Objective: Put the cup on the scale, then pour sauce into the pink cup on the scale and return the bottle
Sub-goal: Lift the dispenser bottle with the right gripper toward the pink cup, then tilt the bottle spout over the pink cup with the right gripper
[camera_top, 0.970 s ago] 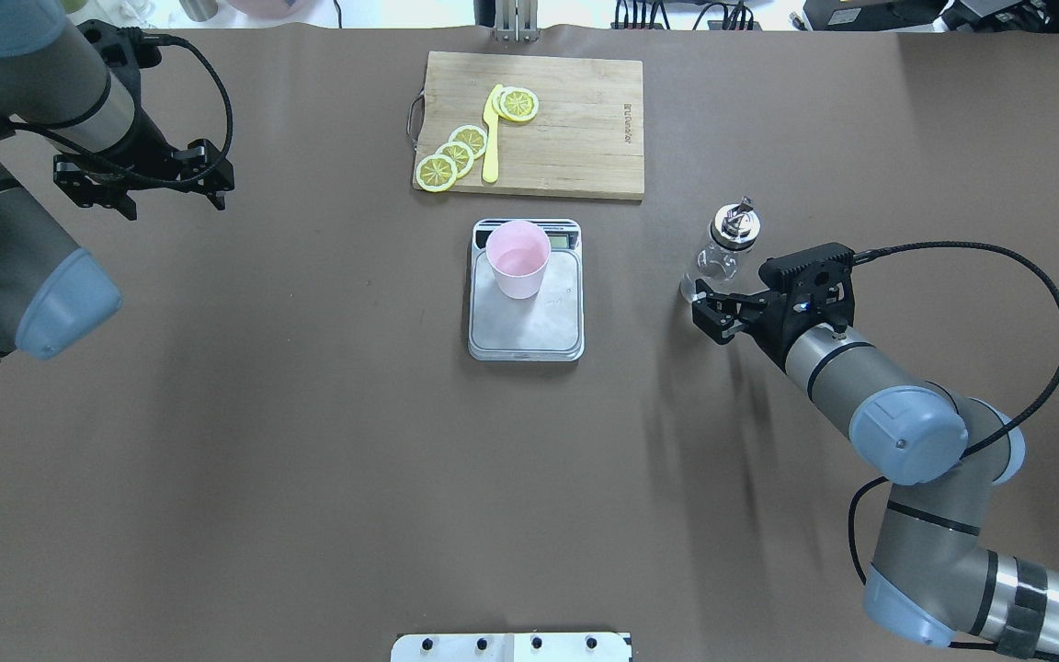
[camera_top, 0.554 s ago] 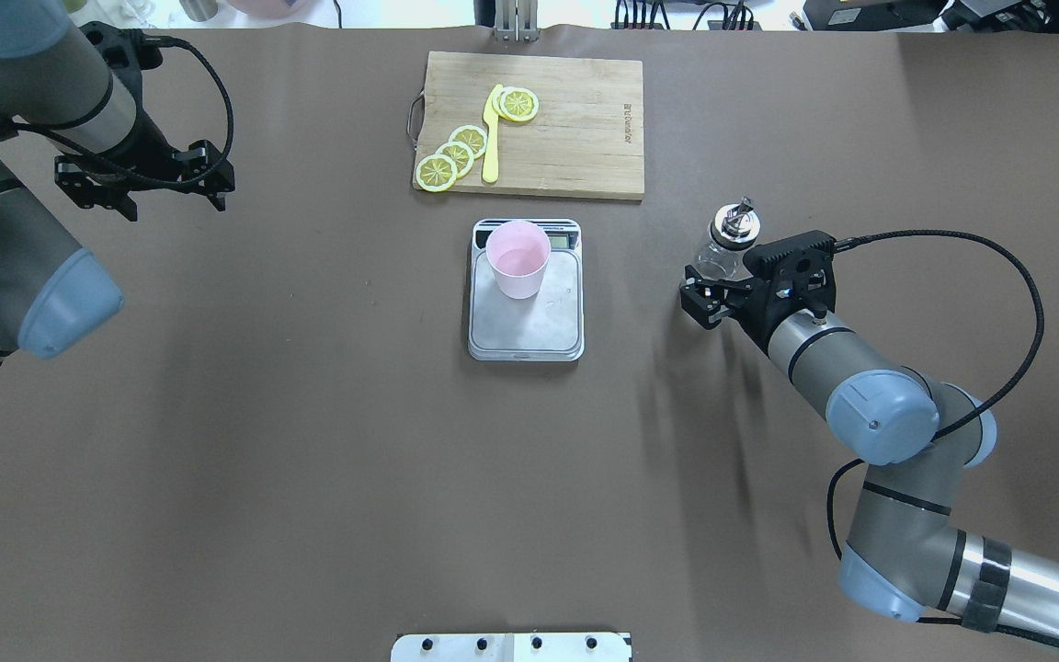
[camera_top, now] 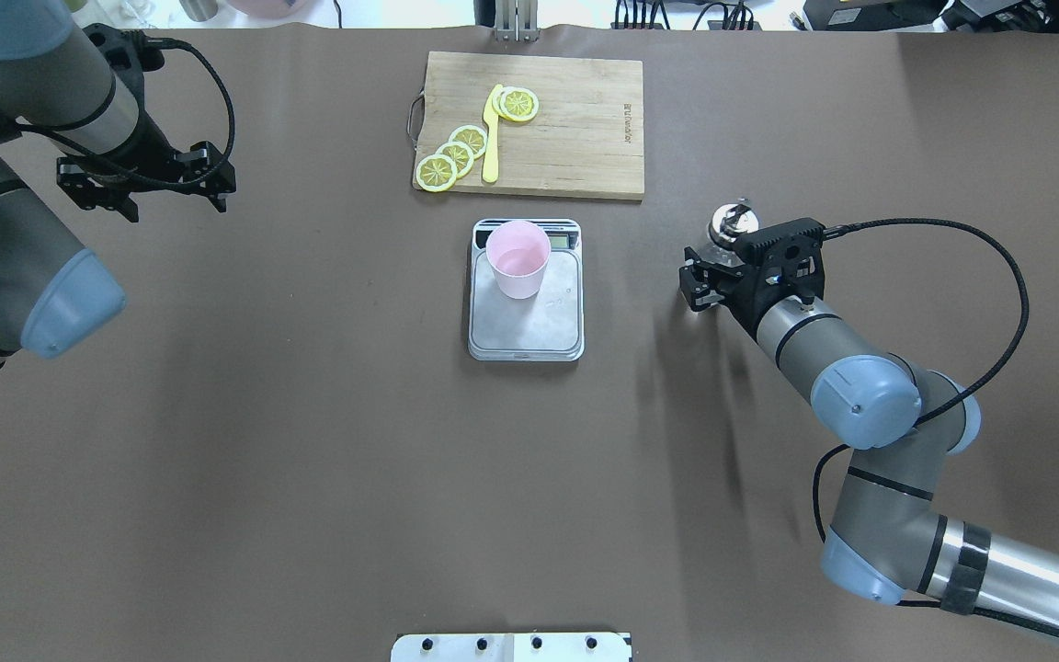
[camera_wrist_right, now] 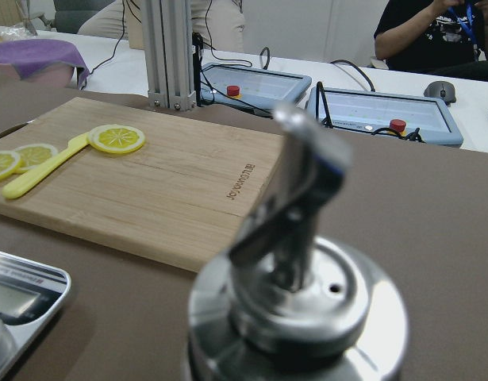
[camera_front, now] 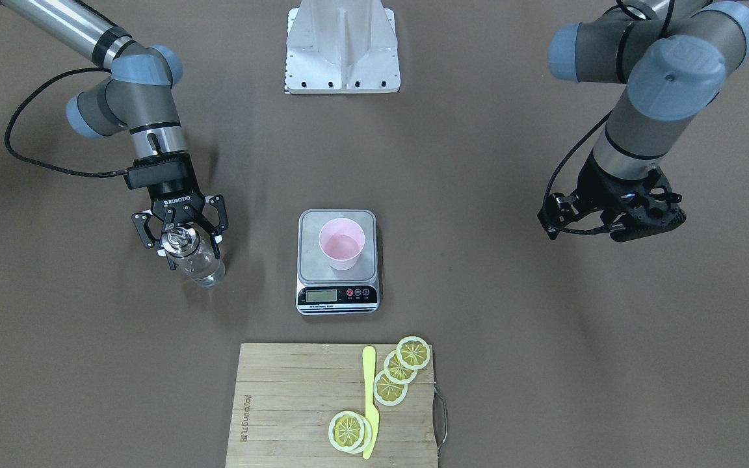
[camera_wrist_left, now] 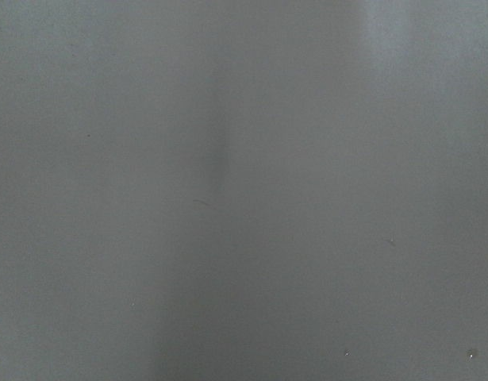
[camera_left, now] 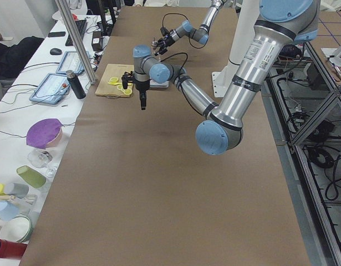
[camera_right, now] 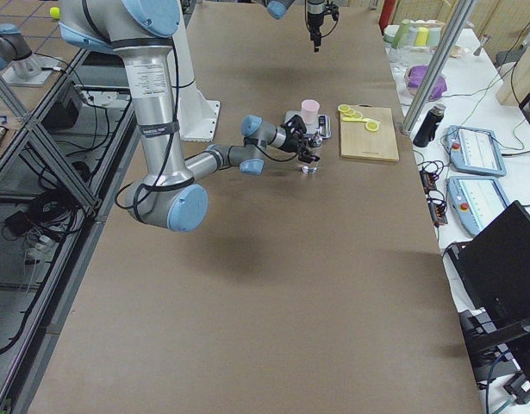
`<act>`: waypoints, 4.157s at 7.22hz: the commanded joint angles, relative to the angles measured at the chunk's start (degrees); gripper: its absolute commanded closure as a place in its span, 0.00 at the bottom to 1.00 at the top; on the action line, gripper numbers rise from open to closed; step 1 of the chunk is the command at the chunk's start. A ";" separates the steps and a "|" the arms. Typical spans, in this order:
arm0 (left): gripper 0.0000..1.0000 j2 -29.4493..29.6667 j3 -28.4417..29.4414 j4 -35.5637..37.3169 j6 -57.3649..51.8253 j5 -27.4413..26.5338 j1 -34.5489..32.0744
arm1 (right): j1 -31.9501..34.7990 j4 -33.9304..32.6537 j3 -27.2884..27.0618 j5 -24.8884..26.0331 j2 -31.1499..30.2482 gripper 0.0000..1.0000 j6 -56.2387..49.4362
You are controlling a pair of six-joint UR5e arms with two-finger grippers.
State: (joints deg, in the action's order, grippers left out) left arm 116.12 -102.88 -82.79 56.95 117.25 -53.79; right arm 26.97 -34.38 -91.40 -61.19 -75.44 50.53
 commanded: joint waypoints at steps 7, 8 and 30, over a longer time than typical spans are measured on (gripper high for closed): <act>0.02 -0.02 0.58 -0.18 -0.78 0.09 -0.96 | 2.41 -25.82 -8.85 7.77 6.70 1.00 -26.19; 0.02 -0.11 0.84 -0.18 -2.44 0.09 -1.92 | -0.92 -32.96 -9.41 14.71 8.27 1.00 -30.62; 0.02 -2.22 7.52 -2.99 -8.70 0.26 -5.71 | -7.89 -45.39 6.76 50.30 21.21 1.00 -49.57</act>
State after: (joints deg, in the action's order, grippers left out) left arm 113.91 -95.37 -85.78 48.25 117.51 -59.22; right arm 19.48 -84.78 -84.66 -9.85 -54.12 0.70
